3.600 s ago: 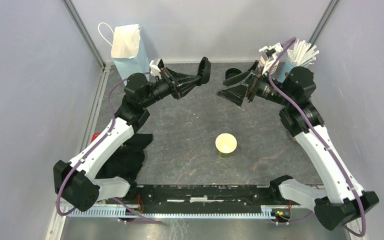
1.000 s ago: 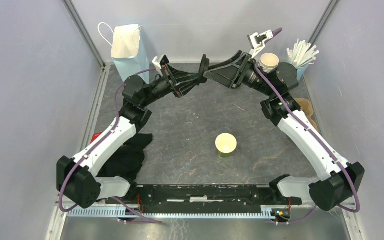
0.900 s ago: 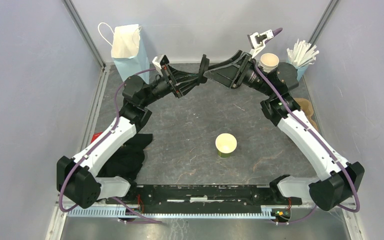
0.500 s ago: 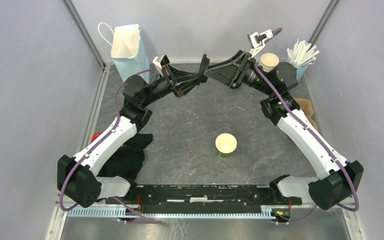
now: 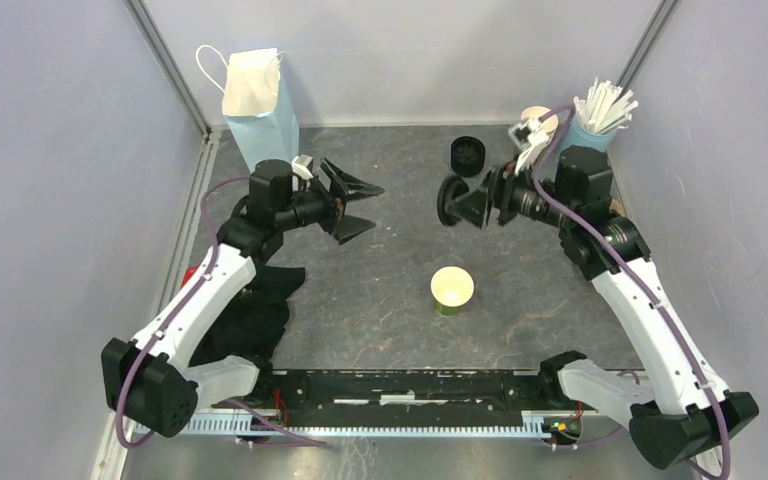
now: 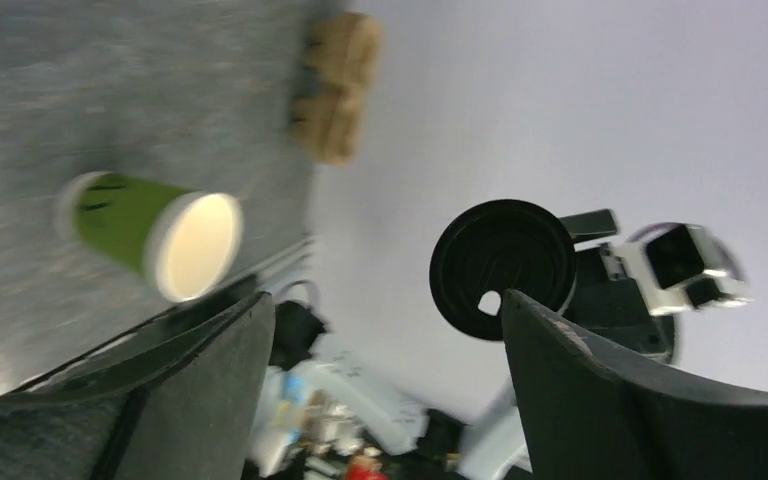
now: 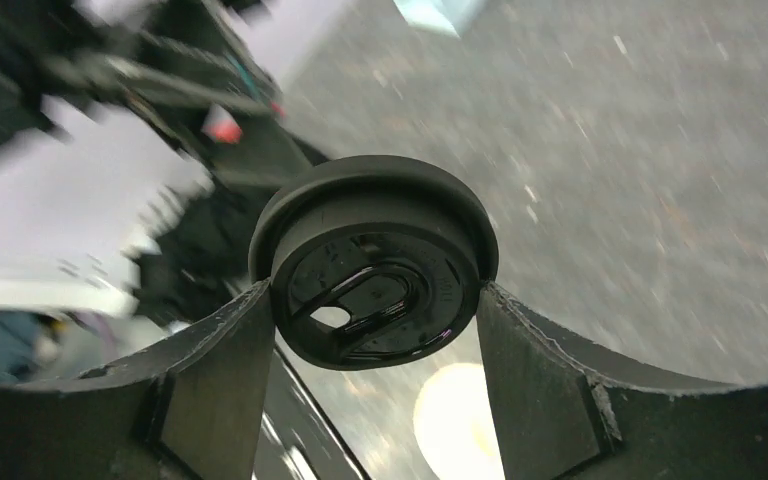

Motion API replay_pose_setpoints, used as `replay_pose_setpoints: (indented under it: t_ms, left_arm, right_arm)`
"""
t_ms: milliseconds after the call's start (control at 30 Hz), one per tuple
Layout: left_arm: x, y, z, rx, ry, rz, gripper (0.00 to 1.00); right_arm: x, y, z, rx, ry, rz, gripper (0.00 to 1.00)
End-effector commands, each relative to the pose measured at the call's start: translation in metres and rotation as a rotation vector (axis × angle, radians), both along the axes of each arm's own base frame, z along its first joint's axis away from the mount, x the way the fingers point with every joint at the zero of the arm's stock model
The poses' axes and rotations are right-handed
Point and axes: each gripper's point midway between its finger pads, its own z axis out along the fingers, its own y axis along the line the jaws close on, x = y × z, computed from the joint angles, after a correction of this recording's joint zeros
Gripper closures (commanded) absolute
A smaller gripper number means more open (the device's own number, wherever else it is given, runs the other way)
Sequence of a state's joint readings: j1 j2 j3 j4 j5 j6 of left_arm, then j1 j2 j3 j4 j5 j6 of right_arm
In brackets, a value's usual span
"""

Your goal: Pack the takeout coffee

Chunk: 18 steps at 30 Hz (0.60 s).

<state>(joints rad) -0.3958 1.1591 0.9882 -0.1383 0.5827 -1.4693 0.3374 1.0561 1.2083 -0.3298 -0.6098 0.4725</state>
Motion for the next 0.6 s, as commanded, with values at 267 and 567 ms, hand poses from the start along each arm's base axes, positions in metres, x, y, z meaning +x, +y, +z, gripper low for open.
replay_pose_setpoints:
  t_ms: [267, 567]
  left_arm:
    - [-0.023, 0.008, -0.072, 0.369, 0.007, -0.171, 0.03]
    - [-0.017, -0.012, -0.11, 0.373, 0.042, -0.181, 0.04]
  right_arm:
    - [-0.063, -0.06, -0.148, -0.759, 0.264, -0.002, 0.35]
    - [-0.064, -0.042, -0.162, -1.11, 0.261, 0.022, 0.35]
